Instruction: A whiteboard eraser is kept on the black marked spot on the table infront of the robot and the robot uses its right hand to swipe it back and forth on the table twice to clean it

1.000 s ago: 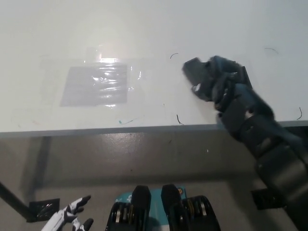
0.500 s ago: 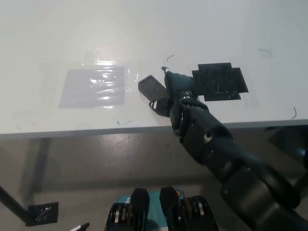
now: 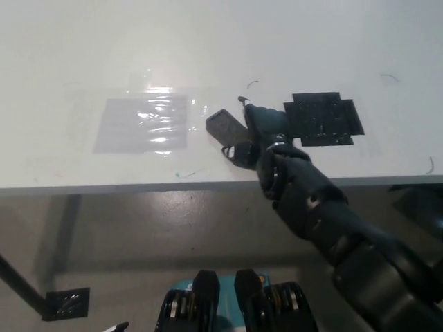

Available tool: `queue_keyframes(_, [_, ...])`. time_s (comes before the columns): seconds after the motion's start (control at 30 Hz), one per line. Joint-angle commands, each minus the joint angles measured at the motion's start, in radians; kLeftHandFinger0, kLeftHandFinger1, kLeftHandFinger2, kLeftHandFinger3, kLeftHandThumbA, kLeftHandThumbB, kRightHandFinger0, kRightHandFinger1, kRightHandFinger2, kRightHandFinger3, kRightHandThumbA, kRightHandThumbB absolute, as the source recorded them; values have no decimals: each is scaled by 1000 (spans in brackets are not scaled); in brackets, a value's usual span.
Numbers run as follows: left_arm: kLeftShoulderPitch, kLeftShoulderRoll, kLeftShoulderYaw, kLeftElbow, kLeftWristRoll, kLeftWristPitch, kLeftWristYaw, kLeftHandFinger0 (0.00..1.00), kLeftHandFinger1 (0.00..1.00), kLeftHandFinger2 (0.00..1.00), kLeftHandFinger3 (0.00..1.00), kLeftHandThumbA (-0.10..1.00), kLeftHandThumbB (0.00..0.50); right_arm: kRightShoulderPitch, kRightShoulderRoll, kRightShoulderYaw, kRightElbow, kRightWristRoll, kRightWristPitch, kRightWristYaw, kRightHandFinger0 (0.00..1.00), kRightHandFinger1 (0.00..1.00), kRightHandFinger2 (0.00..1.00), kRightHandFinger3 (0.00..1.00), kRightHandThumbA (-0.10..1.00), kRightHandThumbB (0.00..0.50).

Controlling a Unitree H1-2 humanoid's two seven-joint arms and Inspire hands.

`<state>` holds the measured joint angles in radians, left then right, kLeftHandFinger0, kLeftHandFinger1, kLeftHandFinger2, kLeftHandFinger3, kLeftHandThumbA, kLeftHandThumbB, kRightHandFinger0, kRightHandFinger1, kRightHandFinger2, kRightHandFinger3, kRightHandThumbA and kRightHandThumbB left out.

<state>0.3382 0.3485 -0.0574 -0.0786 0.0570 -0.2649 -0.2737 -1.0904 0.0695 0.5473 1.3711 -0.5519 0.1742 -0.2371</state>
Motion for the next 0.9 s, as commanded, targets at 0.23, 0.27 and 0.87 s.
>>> queue_keyframes(0.23, [16, 16, 2, -5, 7, -46, 1, 1000, 1000, 1000, 1000, 701, 389, 104, -280, -73, 47, 54, -3, 80, 86, 220, 406, 1000, -82, 138])
queue_keyframes(0.27, [15, 16, 2, -5, 11, -47, 2, 1000, 1000, 1000, 1000, 703, 390, 103, -303, -85, 41, 63, -15, 69, 107, 255, 408, 893, -100, 175])
queue_keyframes(0.87, [14, 17, 5, 12, 17, -53, 5, 1000, 1000, 1000, 1000, 717, 386, 70, -574, -157, -21, 109, -34, 83, 324, 480, 630, 897, 14, 160])
